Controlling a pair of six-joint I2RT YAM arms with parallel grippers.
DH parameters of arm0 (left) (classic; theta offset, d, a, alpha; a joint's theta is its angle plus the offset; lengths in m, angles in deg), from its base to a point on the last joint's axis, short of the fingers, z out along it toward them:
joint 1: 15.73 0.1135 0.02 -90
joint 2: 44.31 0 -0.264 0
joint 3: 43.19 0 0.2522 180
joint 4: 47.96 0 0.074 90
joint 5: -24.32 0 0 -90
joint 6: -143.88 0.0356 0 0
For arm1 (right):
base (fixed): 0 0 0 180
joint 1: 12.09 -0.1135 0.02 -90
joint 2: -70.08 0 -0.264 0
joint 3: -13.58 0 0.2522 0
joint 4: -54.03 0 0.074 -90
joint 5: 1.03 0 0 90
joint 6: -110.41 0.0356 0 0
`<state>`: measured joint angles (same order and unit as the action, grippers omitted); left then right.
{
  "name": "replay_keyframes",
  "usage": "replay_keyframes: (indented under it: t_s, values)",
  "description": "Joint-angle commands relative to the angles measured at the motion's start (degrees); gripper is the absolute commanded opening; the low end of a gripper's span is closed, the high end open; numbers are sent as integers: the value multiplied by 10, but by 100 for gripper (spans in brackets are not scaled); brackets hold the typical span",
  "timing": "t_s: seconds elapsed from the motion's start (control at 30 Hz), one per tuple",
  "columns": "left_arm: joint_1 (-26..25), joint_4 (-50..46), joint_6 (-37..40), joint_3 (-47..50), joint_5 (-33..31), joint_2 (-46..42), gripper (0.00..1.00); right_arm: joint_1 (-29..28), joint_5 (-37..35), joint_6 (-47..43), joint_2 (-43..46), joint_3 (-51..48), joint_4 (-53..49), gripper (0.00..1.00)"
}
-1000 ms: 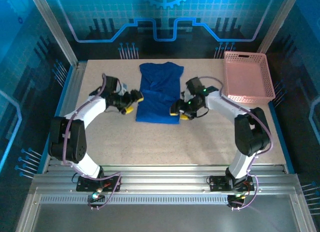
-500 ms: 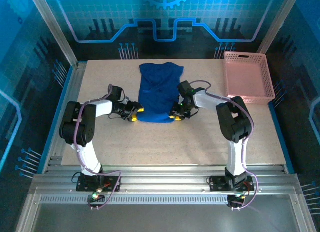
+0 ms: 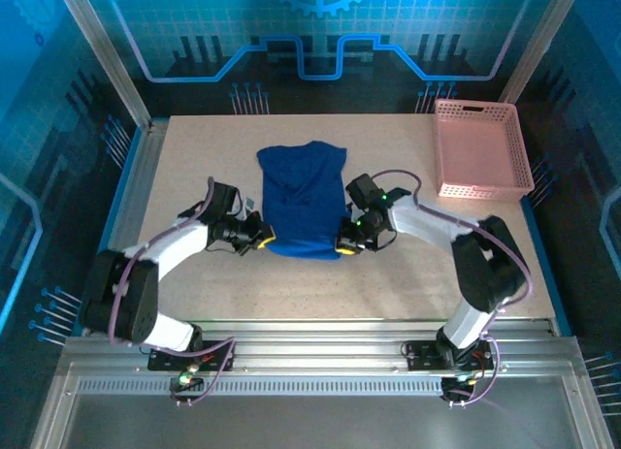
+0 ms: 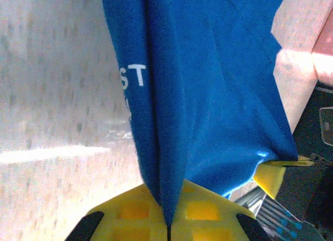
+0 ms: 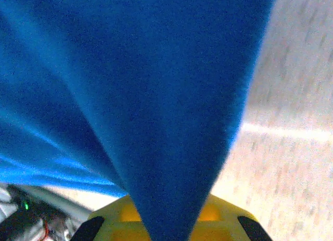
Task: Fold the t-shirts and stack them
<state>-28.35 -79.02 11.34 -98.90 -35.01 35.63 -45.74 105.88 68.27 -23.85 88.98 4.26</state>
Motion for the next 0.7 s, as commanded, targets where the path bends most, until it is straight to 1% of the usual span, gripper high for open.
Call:
replay_keyframes:
  t_s: [0.0,0.07,0.13,0.17,0.23,0.37,0.43,0.53,0.67]
  values:
    - [-22,-63,-38,46,-17,-76,0,-36,-6,44,63,-33,-46,1]
    - [-26,-89,-58,56,-21,-131,0,-53,-7,57,94,-35,-53,1]
    - [-26,-120,-66,47,-27,-175,0,-56,-12,54,110,-12,-74,2]
    - [-24,-135,-66,35,-29,-188,0,-52,-17,44,111,7,-88,2]
    - [-14,-145,-68,10,-21,-185,0,-38,-16,21,101,46,-110,2]
    - [27,-98,-73,-49,11,-120,0,9,4,-28,42,129,-130,2]
    - [48,-89,-58,-100,16,-65,0,36,3,-55,-1,183,-145,2]
    - [79,-71,-43,-170,39,26,0,77,25,-89,-76,259,-156,2]
    - [105,-72,-20,-267,53,141,0,117,39,-125,-183,373,-188,4]
